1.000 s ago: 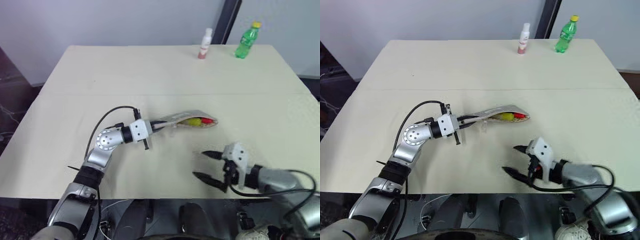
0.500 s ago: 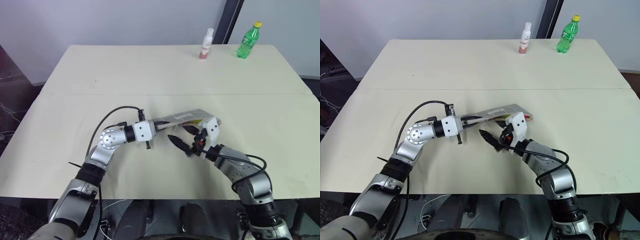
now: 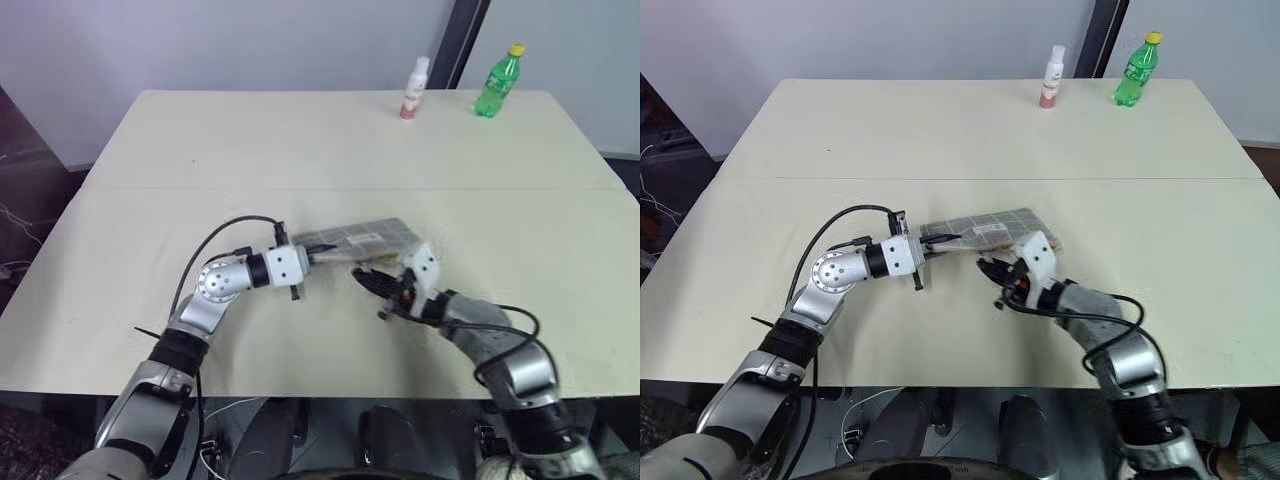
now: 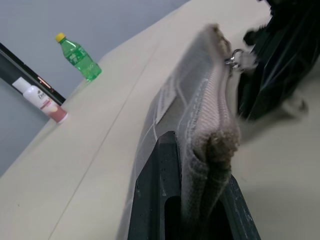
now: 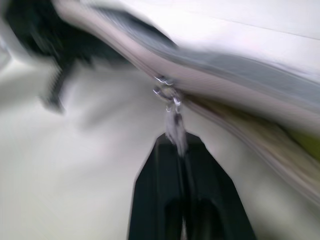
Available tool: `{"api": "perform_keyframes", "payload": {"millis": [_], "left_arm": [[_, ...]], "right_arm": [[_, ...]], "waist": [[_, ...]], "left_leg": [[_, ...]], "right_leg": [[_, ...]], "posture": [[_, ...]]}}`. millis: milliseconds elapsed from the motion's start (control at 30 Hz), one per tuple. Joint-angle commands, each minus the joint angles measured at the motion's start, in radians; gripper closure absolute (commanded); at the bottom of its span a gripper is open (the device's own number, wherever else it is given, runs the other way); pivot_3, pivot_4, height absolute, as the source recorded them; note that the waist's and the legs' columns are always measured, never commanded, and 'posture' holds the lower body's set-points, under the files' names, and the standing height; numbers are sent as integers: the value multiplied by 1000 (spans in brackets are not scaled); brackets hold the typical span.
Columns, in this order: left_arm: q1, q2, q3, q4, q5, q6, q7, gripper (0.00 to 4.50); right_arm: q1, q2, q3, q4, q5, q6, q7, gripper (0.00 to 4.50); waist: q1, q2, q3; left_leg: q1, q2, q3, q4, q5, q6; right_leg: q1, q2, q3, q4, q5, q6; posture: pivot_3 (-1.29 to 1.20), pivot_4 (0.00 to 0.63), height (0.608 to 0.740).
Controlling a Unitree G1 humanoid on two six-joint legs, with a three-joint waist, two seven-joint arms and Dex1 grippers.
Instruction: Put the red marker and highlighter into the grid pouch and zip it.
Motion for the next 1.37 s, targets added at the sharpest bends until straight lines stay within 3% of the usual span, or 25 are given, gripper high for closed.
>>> {"api": "perform_keyframes", "payload": {"millis": [33,200,333,433,633,667,1000,1367], "left_arm": [[-2,22,26,3,-16,-29,11,4500],[-14,29,28,34,-35,-38,-6,4500],[-15,19,27,36,-121,41,-103,4500],[5,24,32,-9,-210,130,-192,3526],[73,64,106,-87,-289,200,-208,402],[85,72,118,-98,-299,210,-210,393],[273,137,276,-339,-409,534,-72,393],[250,191,374,-215,-360,479,-25,393]], "right_arm": [[29,-99,-123,63,-32,-74,34,4465],[70,-210,-192,179,-101,-183,59,4465],[107,-205,-182,117,-68,-173,88,4465],[128,-194,-190,75,-39,-167,103,3584],[260,-249,-300,-56,79,-174,251,416],[285,-261,-322,-75,97,-171,273,45],[342,-239,-470,-95,110,-199,240,45],[333,-229,-477,-63,91,-235,246,45]], "waist": [[-1,0,0],[-1,0,0],[-3,0,0],[-3,0,0],[-1,0,0],[-1,0,0],[-4,0,0],[-2,0,0]], "left_leg": [[0,0,0,0,0,0],[0,0,0,0,0,0],[0,1,0,0,0,0],[0,1,0,1,0,0],[0,1,-1,1,0,0],[0,1,-1,1,0,0],[0,3,-1,0,0,0],[0,3,0,-2,-1,0]], "right_leg": [[0,0,0,0,0,0],[1,0,0,0,0,0],[1,0,0,0,0,0],[1,0,0,0,0,0],[2,0,0,0,0,0],[2,-1,1,-1,-1,-1],[4,0,2,-4,-3,-5],[4,0,2,-9,-3,-6]], "posture": [[0,150,740],[0,150,740],[0,150,740],[0,150,740],[0,150,740],[0,150,740],[0,150,740],[0,150,740]]}}
